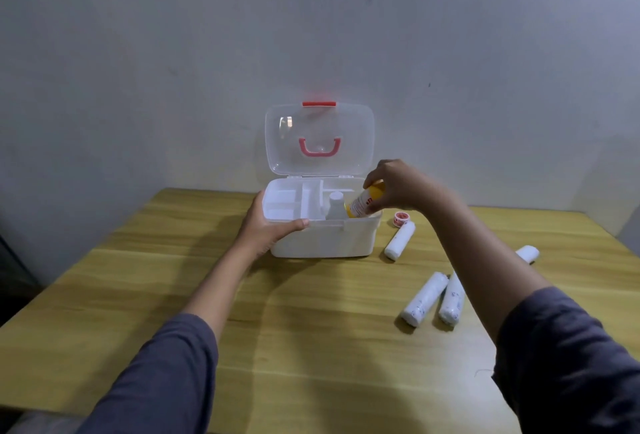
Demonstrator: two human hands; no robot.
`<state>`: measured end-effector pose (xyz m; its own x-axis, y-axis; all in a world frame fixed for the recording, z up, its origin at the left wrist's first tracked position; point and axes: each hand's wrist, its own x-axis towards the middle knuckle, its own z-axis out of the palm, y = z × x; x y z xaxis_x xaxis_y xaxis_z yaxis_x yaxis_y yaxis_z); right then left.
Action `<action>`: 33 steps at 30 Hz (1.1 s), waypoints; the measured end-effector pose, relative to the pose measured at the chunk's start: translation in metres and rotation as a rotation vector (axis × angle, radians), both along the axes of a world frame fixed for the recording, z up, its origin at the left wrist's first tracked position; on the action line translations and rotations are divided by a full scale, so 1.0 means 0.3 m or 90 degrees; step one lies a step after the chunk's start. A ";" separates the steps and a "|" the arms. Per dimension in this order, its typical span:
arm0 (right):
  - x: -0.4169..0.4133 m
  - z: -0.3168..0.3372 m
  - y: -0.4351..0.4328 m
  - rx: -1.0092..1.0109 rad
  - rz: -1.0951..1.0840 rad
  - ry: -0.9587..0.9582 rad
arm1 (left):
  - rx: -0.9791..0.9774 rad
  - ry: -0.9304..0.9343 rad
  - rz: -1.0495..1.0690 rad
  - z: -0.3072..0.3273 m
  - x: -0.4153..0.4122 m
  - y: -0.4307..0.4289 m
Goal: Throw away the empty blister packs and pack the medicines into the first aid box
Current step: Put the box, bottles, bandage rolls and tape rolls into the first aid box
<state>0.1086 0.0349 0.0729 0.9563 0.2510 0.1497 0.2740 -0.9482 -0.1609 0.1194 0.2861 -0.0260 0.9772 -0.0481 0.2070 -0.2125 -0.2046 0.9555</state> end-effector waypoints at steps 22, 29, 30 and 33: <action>-0.076 -0.092 0.028 0.288 0.000 -0.015 | 0.017 0.004 -0.013 -0.007 0.028 0.016; -0.284 -0.206 -0.063 0.403 -0.260 -0.134 | 0.007 0.014 0.006 -0.012 0.009 0.008; -0.306 -0.241 -0.074 0.389 -0.303 -0.121 | 0.003 0.015 0.014 -0.011 0.006 0.006; -0.374 -0.338 -0.078 0.358 -0.413 -0.021 | 0.000 0.023 0.026 -0.018 -0.009 0.002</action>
